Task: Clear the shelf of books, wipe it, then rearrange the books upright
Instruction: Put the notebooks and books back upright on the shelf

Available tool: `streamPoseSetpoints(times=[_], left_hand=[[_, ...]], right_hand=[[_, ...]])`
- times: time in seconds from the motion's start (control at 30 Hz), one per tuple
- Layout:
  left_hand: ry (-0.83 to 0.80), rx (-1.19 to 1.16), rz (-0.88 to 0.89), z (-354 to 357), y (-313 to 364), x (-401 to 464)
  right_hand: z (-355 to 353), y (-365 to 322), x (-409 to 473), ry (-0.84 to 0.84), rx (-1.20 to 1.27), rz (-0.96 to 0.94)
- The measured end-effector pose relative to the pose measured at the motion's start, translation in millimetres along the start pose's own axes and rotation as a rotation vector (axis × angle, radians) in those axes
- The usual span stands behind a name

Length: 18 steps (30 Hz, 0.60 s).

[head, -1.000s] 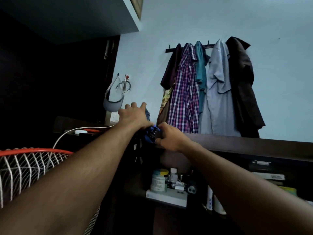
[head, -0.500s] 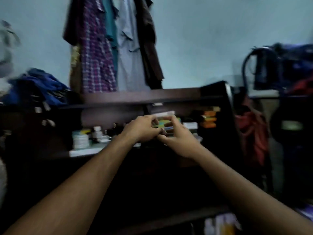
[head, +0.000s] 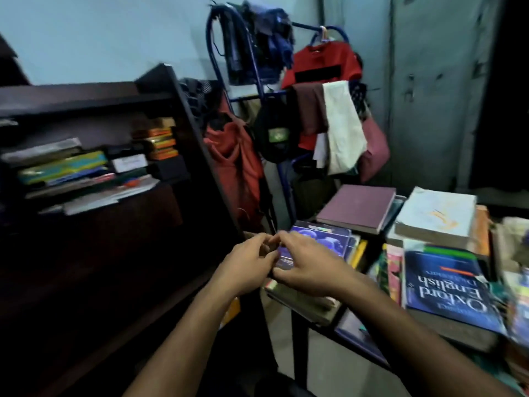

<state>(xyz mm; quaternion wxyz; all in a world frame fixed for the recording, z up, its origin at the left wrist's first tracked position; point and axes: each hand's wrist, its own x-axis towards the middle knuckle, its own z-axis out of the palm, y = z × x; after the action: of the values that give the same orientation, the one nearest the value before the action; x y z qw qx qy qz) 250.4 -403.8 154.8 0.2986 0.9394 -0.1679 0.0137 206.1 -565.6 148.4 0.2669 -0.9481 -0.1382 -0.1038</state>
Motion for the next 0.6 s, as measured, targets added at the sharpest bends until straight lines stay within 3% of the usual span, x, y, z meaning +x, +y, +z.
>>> streamPoseSetpoints(times=[0.1,0.3,0.6], left_hand=[[-0.034,-0.040,-0.045,25,-8,1],[-0.098,-0.066,-0.111,30,-24,10],[-0.171,-0.052,-0.173,60,-21,35]], right_hand=[[-5,28,1,-0.045,-0.196,0.158],[8,79,2,-0.150,-0.308,0.434],[15,95,2,-0.227,-0.222,0.475]])
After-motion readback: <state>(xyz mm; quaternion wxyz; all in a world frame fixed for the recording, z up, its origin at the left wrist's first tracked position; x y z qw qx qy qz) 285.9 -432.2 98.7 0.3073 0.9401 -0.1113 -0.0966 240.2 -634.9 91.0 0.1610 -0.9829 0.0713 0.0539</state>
